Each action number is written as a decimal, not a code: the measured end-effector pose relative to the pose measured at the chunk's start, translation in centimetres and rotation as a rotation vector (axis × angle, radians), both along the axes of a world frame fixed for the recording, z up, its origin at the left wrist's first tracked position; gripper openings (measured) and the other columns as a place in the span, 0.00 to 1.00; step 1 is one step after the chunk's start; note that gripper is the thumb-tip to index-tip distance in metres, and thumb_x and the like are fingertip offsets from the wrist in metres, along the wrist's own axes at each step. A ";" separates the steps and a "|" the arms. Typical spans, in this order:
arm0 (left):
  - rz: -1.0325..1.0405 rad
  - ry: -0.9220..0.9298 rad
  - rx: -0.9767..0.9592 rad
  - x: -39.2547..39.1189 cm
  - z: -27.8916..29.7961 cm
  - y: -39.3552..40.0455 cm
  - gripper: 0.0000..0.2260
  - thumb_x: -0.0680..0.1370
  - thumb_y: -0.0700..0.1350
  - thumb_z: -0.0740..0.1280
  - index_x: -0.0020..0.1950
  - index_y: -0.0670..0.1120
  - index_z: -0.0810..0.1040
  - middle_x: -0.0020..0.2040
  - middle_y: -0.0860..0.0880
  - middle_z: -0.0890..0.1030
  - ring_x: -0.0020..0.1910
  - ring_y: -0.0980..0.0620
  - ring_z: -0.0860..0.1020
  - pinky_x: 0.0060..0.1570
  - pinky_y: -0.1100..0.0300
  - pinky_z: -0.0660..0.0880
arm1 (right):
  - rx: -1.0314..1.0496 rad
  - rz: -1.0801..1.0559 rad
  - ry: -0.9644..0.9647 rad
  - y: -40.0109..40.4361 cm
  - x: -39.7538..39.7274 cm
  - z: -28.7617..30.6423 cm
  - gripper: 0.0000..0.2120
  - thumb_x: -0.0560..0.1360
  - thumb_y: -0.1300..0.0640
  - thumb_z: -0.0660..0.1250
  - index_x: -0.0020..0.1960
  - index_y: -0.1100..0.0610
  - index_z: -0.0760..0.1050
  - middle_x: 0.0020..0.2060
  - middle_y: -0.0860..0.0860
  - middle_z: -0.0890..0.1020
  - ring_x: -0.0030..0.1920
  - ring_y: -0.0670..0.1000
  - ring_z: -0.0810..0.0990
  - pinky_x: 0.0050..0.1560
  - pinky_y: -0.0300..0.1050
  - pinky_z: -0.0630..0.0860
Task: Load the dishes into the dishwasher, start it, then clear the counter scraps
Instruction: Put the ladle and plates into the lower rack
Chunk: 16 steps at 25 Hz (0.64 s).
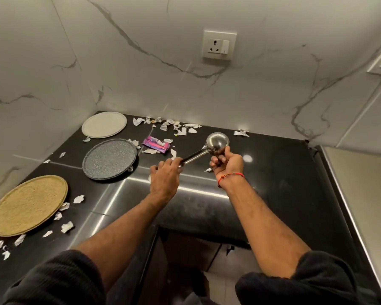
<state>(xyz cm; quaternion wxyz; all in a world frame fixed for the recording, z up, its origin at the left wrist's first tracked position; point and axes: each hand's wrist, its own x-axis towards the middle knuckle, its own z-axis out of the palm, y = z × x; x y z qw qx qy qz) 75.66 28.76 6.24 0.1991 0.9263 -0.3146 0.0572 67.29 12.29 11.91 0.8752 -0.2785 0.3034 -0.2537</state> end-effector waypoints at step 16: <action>-0.539 0.609 -0.317 -24.0 -0.3 -2.1 0.11 0.85 0.56 0.59 0.50 0.58 0.79 0.31 0.52 0.78 0.30 0.54 0.78 0.38 0.45 0.80 | -0.426 -0.131 0.223 2.4 -26.3 -3.3 0.07 0.77 0.58 0.70 0.54 0.59 0.80 0.41 0.52 0.85 0.35 0.50 0.80 0.32 0.41 0.75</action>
